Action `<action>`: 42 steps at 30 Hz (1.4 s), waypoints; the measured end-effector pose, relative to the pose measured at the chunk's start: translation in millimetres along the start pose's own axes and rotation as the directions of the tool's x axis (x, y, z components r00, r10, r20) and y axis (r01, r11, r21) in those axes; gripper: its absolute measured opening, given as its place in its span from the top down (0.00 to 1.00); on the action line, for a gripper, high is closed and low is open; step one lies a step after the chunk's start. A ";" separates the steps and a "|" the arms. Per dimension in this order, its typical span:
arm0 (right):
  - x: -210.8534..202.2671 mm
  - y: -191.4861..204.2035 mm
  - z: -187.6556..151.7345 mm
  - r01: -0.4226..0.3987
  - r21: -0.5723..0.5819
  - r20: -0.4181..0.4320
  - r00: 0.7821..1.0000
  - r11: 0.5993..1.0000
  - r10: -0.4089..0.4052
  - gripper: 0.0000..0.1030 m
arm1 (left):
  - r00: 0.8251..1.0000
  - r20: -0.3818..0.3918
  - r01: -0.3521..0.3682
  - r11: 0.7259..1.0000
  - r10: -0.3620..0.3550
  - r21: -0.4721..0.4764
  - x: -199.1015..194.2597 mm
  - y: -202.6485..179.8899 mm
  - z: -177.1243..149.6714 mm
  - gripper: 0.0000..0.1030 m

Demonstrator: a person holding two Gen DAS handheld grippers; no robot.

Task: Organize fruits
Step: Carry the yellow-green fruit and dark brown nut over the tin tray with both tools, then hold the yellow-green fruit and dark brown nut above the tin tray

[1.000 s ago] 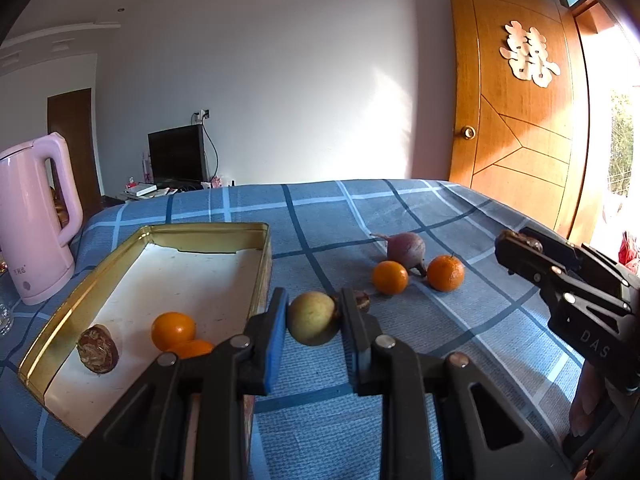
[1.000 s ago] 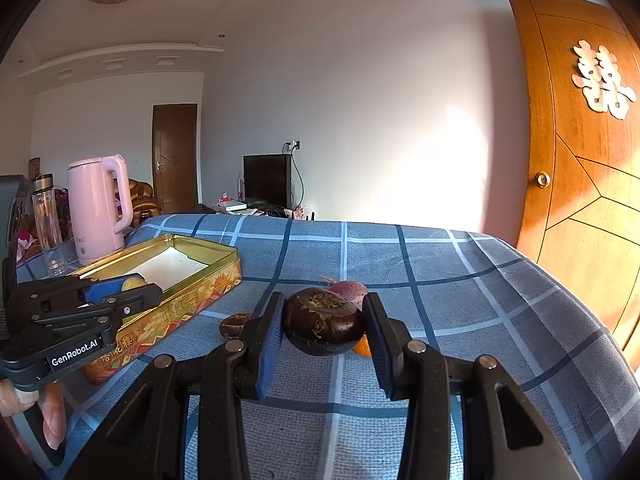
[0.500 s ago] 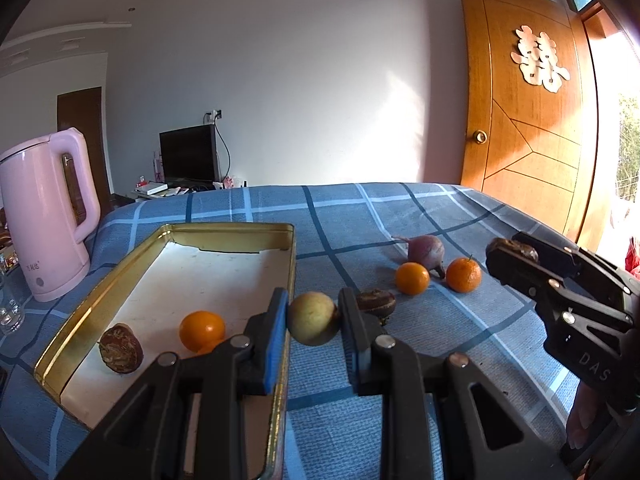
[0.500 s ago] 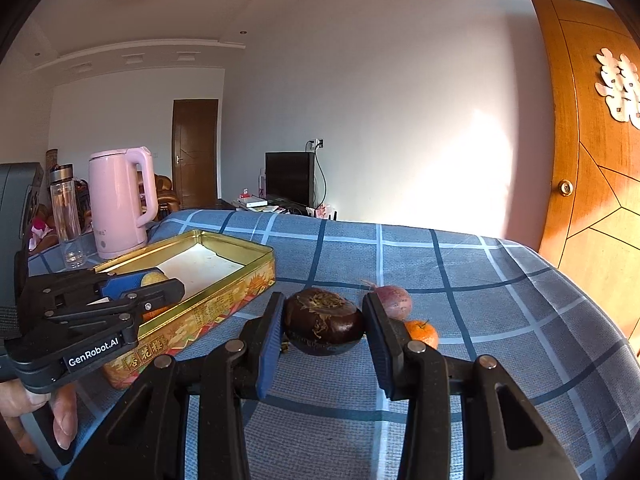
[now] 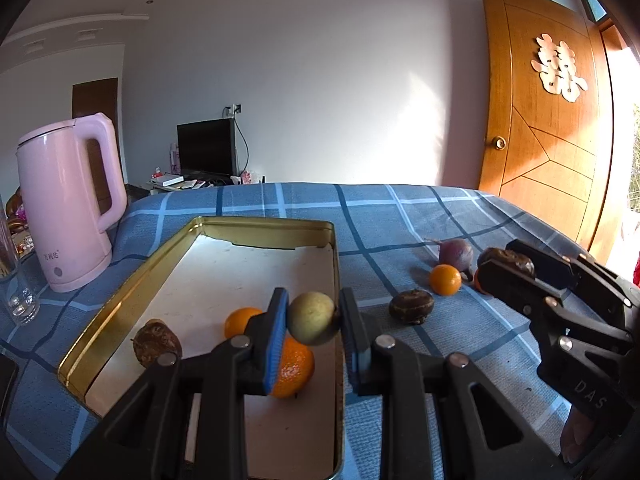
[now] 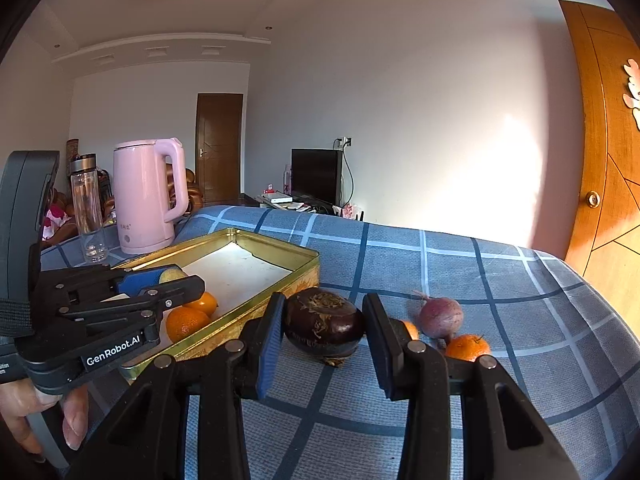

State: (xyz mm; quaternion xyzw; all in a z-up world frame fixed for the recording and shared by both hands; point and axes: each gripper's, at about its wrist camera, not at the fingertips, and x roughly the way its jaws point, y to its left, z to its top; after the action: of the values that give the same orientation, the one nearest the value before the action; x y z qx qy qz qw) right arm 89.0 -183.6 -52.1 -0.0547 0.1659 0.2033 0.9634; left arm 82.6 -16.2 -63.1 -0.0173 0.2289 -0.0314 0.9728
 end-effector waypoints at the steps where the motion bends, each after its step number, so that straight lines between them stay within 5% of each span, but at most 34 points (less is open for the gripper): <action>1: 1.8 2.9 0.1 -0.006 -0.003 -0.002 1.000 1.000 0.006 0.60 | 1.000 -0.002 -0.005 1.000 0.005 -0.003 0.2 1.8 0.1 0.74; 42: 46.3 86.8 13.0 -0.170 -0.078 -0.045 0.985 0.982 0.167 0.60 | 0.988 -0.054 -0.147 0.986 0.143 -0.080 1.9 86.5 -3.9 0.74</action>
State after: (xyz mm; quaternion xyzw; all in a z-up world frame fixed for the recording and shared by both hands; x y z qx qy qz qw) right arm 97.2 -84.9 -59.0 -0.0834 0.1799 0.2895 0.9364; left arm 87.1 69.8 -71.7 -0.0407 0.2540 0.0485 0.9651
